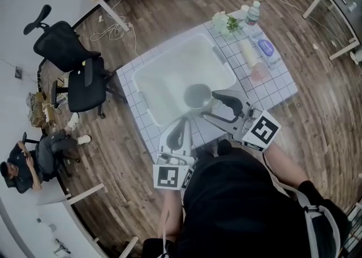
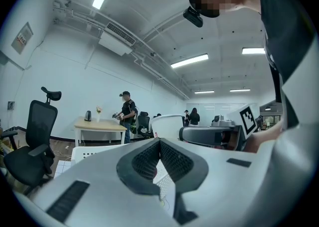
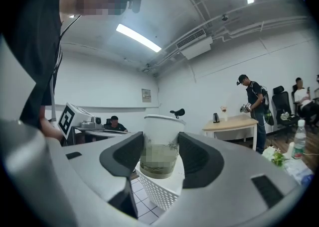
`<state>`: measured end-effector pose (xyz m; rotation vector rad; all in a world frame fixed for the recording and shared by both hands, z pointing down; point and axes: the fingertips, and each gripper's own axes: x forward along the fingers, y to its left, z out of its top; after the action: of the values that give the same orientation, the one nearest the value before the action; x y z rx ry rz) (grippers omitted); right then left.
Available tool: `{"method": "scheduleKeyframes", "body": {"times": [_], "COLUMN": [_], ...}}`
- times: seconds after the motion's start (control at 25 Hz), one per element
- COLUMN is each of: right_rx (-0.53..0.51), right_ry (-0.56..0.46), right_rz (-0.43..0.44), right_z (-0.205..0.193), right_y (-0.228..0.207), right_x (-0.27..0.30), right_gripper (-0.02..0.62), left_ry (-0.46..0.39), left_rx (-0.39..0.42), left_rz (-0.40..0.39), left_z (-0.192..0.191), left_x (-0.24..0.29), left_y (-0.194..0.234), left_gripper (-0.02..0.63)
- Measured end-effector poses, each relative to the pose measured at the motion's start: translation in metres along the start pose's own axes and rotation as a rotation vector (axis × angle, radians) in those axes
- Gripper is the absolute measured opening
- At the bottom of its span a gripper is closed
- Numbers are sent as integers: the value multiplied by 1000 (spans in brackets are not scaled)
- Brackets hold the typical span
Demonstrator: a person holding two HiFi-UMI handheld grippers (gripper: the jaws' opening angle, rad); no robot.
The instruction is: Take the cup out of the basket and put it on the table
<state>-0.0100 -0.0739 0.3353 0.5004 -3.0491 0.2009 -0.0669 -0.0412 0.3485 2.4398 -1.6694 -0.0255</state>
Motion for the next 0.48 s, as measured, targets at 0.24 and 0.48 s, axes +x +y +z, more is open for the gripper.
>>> {"method": "scheduleKeyframes", "body": {"times": [0.24,0.48], "right_rx": [11,25], "right_ry": [11,17], "right_rz": [1,7], "right_z": [-11,-15], "right_y": [2,2], "right_x": [-8,-17], "right_gripper": [236,236], "left_ry": [6,9], "left_rx": [-1,-37], "left_rz": [3,36], "left_z": [-2,-4], "left_x": [4,3], "left_y": [-3,-3], "left_gripper": [9,9]}}
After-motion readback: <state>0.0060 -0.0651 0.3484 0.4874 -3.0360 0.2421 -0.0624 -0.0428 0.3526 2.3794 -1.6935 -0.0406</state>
